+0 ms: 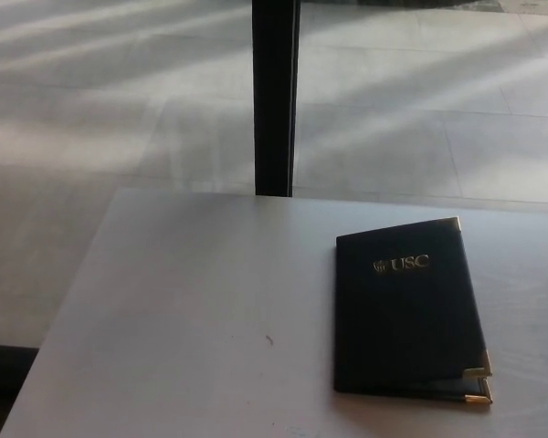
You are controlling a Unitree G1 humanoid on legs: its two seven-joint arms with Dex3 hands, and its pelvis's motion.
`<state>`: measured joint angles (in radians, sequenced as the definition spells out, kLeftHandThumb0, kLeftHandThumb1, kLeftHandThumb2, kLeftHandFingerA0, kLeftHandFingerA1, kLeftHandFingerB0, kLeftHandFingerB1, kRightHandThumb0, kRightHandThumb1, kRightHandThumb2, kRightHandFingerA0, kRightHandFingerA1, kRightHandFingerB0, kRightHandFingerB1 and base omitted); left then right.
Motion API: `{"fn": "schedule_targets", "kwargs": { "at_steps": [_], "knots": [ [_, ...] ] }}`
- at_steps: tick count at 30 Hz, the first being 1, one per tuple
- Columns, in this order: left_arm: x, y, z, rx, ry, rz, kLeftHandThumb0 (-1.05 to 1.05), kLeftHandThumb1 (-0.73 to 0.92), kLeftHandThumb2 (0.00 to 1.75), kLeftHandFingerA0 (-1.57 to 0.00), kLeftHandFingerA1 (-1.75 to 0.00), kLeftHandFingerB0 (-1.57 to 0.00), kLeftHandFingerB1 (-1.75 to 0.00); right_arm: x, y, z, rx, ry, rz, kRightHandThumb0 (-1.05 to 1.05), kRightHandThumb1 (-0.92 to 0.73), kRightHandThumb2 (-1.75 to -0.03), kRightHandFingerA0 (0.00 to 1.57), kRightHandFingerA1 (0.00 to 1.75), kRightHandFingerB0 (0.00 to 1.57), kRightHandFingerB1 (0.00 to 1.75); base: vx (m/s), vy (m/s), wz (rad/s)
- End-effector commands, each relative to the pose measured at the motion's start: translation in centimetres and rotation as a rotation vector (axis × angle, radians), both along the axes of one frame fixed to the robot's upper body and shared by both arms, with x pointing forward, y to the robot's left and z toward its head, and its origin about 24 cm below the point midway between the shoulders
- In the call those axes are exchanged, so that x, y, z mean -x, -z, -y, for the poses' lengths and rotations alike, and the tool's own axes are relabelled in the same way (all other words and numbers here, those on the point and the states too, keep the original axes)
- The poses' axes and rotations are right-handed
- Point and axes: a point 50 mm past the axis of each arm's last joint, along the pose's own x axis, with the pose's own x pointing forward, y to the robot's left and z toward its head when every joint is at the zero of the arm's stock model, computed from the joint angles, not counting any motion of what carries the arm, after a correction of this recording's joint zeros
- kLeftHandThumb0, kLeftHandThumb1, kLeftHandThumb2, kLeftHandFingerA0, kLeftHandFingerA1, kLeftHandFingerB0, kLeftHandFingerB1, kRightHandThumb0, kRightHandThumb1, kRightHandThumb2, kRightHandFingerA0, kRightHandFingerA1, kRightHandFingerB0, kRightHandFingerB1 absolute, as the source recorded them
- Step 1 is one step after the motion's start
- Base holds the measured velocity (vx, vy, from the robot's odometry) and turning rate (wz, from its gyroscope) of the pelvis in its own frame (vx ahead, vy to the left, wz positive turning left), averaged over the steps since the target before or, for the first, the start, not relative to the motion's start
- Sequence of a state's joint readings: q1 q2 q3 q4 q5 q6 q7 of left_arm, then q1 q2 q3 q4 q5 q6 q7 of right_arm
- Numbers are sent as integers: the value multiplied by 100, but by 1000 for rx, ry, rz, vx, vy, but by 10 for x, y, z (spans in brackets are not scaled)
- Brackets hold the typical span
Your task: There is a diary kept infront of the robot and the robot uses its right hand to grab its cover and puses it to the left to open it.
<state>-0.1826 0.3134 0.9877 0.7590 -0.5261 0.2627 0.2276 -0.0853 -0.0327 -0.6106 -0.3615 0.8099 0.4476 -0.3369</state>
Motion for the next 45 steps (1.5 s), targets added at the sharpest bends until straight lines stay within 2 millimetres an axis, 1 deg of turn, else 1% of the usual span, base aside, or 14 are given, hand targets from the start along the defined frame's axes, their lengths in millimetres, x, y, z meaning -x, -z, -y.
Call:
{"fn": "schedule_targets", "kwargs": {
  "at_steps": [1,4,6,13,14,16,17,27,31,35,37,38,39,45],
  "knots": [
    [2,-5,-7,2,-17,-2,-70,92,96,-28,-88,-20,-67,-4,17,-21,-35,-34,-70,-70,-92,-77,31,49,22,41,0,0,0],
    [2,-5,-8,-3,-12,-9,-69,92,96,-26,-85,-20,-67,-9,36,-41,-43,-81,-144,-73,-92,-73,35,49,23,39,0,0,0],
    [2,-4,-8,-3,-6,-10,-68,92,96,-26,-84,-19,-66,-12,47,-51,-58,-110,-180,-69,-92,-79,30,48,21,40,0,0,0],
    [1,-6,-6,-11,4,-11,-71,92,96,-28,-88,-19,-68,-14,73,-78,-111,-182,-254,-70,-92,-80,26,46,17,38,0,0,0],
    [0,-6,-6,-9,1,-11,-71,92,96,-26,-87,-18,-67,-15,75,-79,-113,-182,-261,-73,-82,-104,22,51,17,46,0,0,0],
    [0,-6,-6,-7,4,-8,-71,92,96,-26,-87,-18,-67,-15,77,-81,-113,-181,-266,-73,-82,-104,22,51,17,46,0,0,0],
    [0,-6,-6,-10,3,-14,-70,92,96,-28,-88,-19,-67,-16,83,-86,-112,-176,-291,-72,-92,-76,27,46,20,38,0,0,0],
    [1,-6,-7,-6,1,-13,-68,92,96,-26,-87,-19,-67,-15,99,-97,-95,-189,-350,-73,-92,-76,27,46,21,39,0,0,0],
    [1,-7,-7,-9,6,-20,-69,92,96,-25,-85,-19,-66,-16,103,-106,-91,-210,-359,-74,-92,-75,31,49,23,40,0,0,0],
    [0,-7,-6,-10,4,-21,-68,92,97,-25,-84,-18,-64,-18,102,-117,-92,-246,-344,-77,-92,-74,28,49,22,40,0,0,0],
    [-1,-8,-6,-21,9,-30,-68,92,97,-27,-90,-19,-69,-21,98,-127,-79,-277,-332,-78,-92,-74,28,49,20,39,0,0,0],
    [-1,-8,-6,-22,10,-30,-68,92,97,-27,-90,-19,-69,-21,97,-129,-76,-283,-329,-78,-92,-74,28,49,20,39,0,0,0],
    [-1,-8,-6,-22,9,-32,-68,92,97,-28,-89,-19,-68,-23,96,-132,-66,-287,-331,-76,-92,-76,36,54,26,41,0,0,0],
    [-2,-8,-6,-15,-1,-24,-70,92,95,-28,-88,-22,-68,-28,83,-150,-29,-321,-308,-76,-92,-74,37,58,29,44,0,0,0]
  ]
}}
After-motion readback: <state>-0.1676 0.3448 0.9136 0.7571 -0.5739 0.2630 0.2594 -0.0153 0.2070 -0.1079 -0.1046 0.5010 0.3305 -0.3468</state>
